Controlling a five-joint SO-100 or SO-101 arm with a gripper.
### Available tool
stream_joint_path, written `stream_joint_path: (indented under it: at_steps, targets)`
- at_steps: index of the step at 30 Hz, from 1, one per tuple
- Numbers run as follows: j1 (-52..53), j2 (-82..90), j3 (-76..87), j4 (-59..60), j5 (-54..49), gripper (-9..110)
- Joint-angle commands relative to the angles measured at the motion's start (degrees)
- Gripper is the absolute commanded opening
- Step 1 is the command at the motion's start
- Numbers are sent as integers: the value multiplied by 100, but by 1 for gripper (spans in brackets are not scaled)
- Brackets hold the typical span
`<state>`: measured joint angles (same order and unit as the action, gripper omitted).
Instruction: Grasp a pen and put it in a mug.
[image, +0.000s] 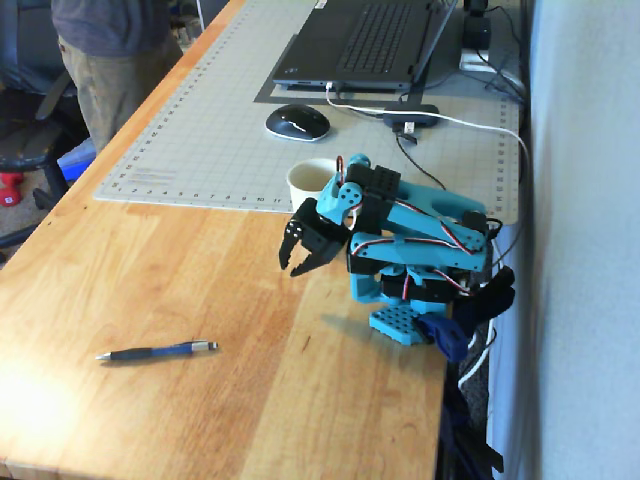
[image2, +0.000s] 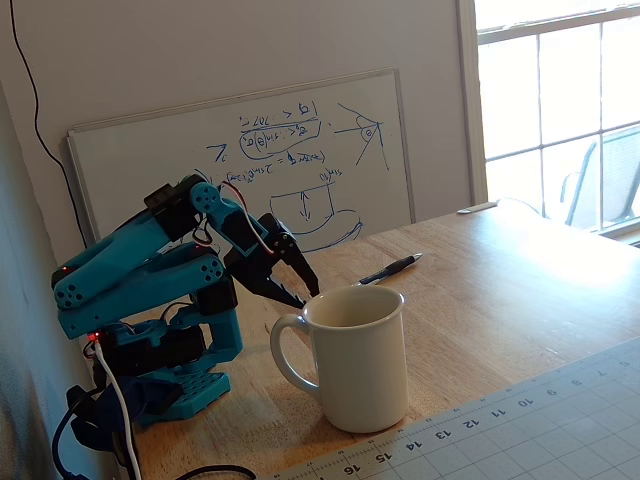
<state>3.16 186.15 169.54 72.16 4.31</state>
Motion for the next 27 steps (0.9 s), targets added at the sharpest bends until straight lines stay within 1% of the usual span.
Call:
stream_joint_path:
  at_steps: [1, 6, 9, 14, 21, 27]
  targets:
    - [-141, -800, -791, -79, 976, 4]
    - [-686, -2224, -2074, -105, 2637, 4]
    - [-949, -3164, -2874, -360, 3762, 5]
    - [-1433, -4939, -3929, -914, 5502, 14]
    - [-1951, -7541, -5449, -1468, 7137, 26]
    - [-2285, -9237, -6935, -1538, 8578, 31]
